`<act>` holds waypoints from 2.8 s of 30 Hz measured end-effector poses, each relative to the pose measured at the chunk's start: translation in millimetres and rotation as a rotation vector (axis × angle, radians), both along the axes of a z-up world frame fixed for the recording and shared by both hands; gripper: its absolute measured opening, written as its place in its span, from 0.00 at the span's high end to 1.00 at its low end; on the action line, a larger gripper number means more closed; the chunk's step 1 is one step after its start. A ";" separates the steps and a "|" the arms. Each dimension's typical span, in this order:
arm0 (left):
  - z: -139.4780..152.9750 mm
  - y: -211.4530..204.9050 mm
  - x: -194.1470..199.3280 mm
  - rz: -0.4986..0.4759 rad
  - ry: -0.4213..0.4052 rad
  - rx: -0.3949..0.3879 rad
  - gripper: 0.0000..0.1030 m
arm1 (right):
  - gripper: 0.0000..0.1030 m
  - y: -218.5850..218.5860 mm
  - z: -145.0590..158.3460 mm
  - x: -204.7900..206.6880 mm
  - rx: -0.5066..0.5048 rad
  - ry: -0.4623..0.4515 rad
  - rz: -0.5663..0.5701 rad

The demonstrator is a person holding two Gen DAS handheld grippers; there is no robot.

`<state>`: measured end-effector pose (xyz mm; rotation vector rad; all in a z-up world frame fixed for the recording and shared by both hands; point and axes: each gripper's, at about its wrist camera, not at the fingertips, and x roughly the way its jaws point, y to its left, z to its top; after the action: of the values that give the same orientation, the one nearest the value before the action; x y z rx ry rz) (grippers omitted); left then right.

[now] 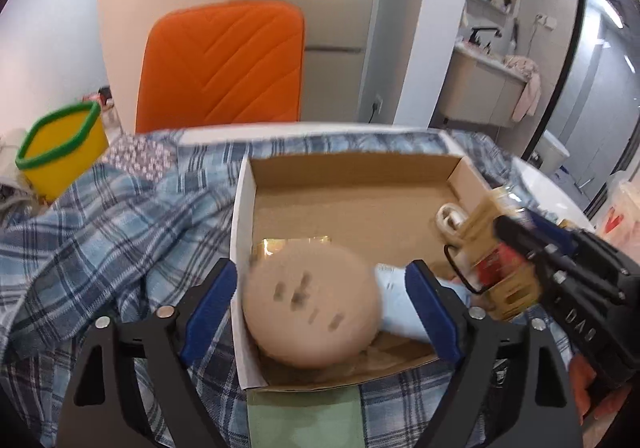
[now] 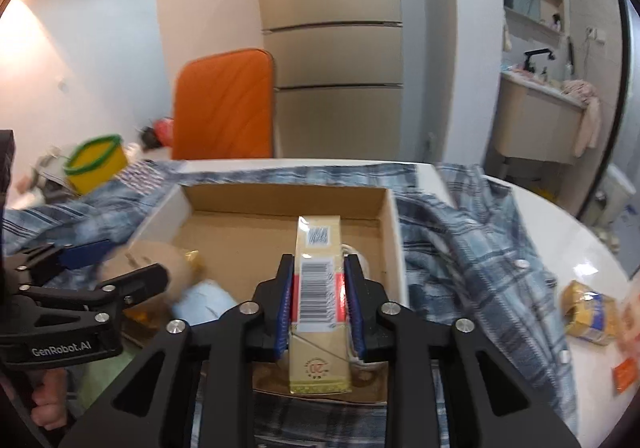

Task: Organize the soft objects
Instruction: 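Drop the coaster into the box from the left gripper while the right drops the pack, then raise both tools away from the box, then grasp the black Face tissue pack with the right gripper while the left grasps the green card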

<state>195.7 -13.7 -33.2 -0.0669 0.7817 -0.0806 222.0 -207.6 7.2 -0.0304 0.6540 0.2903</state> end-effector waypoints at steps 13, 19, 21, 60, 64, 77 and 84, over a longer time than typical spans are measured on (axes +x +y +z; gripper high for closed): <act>55.6 11.9 -36.5 0.046 -0.221 -0.027 0.06 | 0.43 -3.0 13.5 -11.0 0.063 -0.028 0.032; 77.1 11.5 -67.6 0.042 -0.304 0.001 0.05 | 0.43 -8.9 39.9 -28.4 0.098 -0.087 0.026; 83.8 11.1 -81.7 0.045 -0.338 0.026 0.05 | 0.42 -10.5 52.6 -38.9 0.108 -0.123 0.025; 38.4 3.6 -174.2 0.037 -0.461 0.063 0.00 | 0.00 -13.2 56.6 -169.4 -0.022 -0.366 -0.056; 26.8 6.7 -157.5 0.044 -0.365 0.053 0.00 | 0.00 -13.7 45.8 -154.3 -0.022 -0.282 -0.060; 7.3 13.9 -135.8 0.066 -0.189 0.036 0.00 | 0.06 -10.0 16.9 -123.1 -0.053 -0.053 -0.030; 2.6 23.2 -128.8 0.107 -0.145 0.029 0.00 | 0.32 3.4 -13.0 -106.1 -0.127 0.116 0.025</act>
<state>66.9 9.4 -30.5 -0.0743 0.6335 0.0277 115.9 -204.2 -5.7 -0.1446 0.7873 0.2761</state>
